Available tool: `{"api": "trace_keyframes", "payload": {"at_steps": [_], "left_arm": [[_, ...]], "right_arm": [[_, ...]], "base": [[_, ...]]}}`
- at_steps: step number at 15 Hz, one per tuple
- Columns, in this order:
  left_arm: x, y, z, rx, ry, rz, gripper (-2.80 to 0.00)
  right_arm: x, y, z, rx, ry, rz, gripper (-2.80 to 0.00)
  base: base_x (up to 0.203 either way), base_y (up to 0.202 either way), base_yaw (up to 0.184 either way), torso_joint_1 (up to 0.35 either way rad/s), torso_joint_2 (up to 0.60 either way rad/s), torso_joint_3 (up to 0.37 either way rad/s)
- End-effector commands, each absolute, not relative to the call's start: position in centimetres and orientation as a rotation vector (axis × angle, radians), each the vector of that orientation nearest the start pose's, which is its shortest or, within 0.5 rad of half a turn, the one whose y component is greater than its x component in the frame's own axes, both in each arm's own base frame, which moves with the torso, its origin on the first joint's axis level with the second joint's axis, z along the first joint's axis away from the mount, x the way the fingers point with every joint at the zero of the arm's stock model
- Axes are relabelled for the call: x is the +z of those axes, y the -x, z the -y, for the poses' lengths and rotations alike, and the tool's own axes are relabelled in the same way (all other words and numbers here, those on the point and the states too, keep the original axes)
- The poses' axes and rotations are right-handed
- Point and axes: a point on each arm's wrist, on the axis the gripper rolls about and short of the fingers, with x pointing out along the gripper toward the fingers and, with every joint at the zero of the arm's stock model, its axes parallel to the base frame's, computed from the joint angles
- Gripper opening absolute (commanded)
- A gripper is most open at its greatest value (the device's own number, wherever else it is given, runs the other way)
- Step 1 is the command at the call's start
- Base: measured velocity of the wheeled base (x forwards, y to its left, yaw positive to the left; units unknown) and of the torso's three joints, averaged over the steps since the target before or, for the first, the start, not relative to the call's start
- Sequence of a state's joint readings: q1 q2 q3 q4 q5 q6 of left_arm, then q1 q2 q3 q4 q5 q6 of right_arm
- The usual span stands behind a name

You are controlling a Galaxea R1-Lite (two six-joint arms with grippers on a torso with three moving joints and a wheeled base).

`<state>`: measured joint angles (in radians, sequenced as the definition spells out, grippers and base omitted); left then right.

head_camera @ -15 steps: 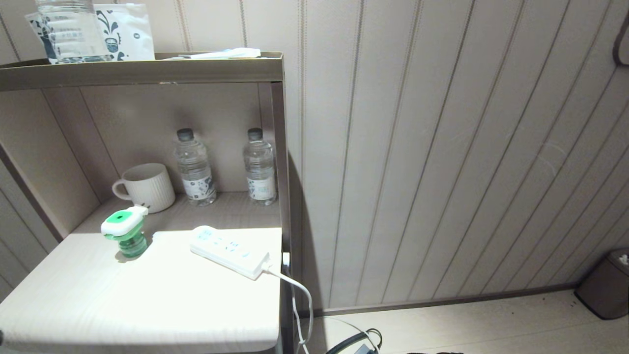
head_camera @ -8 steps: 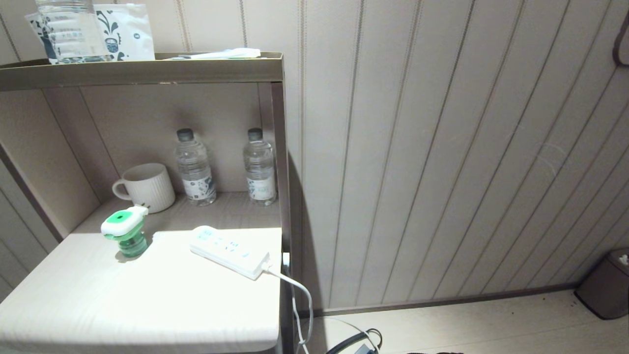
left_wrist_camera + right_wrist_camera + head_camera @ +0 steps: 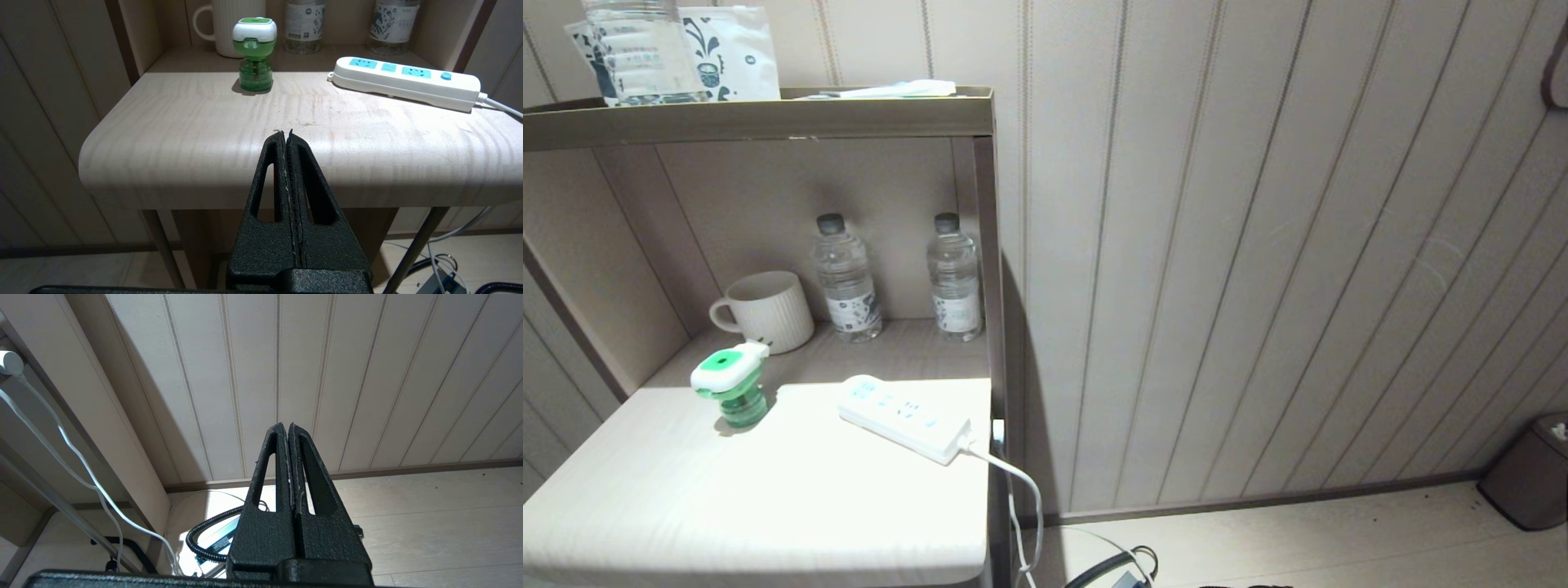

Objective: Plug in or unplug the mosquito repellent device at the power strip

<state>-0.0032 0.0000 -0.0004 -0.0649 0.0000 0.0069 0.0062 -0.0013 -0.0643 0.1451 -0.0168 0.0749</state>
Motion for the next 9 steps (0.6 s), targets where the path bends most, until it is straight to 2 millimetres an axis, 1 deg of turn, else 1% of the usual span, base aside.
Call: {"api": "trace_keyframes", "payload": {"at_steps": [1, 5, 7, 9], "left_arm": [[8.22, 2.3, -0.01, -0.003, -0.008, 0.066, -2.8], [8.24, 2.3, -0.01, -0.003, -0.009, 0.068, -2.8], [8.77, 2.35, -0.01, -0.002, 0.014, 0.119, -2.8], [8.74, 2.34, -0.01, -0.001, 0.014, 0.115, -2.8]], "right_arm": [[7.82, 2.84, 0.06, -0.014, -0.074, -0.081, -2.8], [7.82, 2.84, 0.06, -0.014, -0.074, -0.081, -2.8], [7.82, 2.84, 0.06, -0.014, -0.074, -0.081, -2.8], [7.82, 2.84, 0.06, -0.014, -0.074, -0.081, -2.8]], "base": [[0.0, 0.0, 0.0, 0.0, 0.0, 0.0], [0.0, 0.0, 0.0, 0.0, 0.0, 0.0], [0.0, 0.0, 0.0, 0.0, 0.0, 0.0], [0.0, 0.0, 0.0, 0.0, 0.0, 0.0]]}}
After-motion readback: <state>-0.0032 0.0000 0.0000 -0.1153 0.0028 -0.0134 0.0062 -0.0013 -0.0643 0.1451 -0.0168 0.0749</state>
